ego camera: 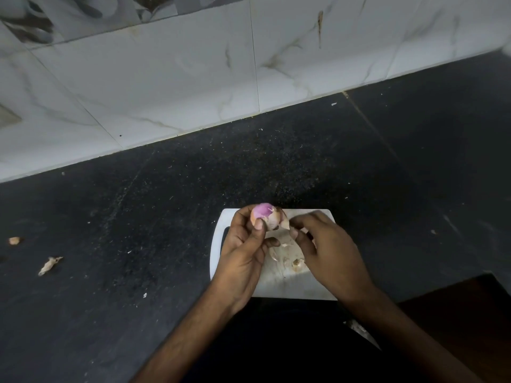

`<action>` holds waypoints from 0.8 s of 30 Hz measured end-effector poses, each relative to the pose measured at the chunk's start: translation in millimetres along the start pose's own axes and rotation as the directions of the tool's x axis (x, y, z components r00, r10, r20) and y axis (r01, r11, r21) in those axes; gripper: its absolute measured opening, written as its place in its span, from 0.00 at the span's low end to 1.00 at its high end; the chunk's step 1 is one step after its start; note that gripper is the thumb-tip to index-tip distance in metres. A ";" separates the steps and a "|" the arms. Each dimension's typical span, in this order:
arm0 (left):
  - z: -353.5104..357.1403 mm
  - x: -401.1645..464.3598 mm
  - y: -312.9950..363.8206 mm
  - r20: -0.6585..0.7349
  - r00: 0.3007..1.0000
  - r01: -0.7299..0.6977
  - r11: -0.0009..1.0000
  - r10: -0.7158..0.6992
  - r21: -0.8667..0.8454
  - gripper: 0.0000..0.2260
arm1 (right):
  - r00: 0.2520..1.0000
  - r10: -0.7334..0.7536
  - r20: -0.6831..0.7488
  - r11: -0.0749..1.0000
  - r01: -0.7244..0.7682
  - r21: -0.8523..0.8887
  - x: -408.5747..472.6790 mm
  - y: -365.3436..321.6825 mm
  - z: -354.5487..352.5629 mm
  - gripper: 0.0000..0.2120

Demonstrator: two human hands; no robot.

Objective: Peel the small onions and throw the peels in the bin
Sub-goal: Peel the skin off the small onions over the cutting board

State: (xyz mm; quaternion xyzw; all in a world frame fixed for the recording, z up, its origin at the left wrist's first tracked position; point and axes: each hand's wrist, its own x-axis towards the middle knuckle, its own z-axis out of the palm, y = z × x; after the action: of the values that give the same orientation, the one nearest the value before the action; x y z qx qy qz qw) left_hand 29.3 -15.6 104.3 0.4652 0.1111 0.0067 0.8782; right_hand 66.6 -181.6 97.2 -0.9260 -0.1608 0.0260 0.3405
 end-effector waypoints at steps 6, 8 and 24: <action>0.4 -1.8 -5.2 0.039 0.999 -0.007 1.000 0.007 0.021 0.14 | 0.959 -0.207 -0.194 0.954 0.242 0.177 2.7 -31.9 -16.0 0.11; 2.0 -1.5 -2.8 0.056 0.998 -0.009 1.000 0.010 -0.013 0.17 | 0.958 -0.205 -0.199 0.950 0.244 0.195 2.3 -33.1 -12.7 0.08; 3.3 1.9 -1.7 0.066 0.990 -0.127 0.992 0.127 0.001 0.17 | 0.977 -0.076 -0.201 0.944 0.136 0.302 6.7 -26.4 -8.7 0.09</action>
State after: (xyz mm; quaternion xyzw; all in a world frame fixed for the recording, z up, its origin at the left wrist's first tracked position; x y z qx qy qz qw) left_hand 31.7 -19.1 104.3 0.4736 0.0525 0.0471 0.8779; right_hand 67.0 -166.0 121.1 -0.8483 -0.1719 -0.0538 0.4980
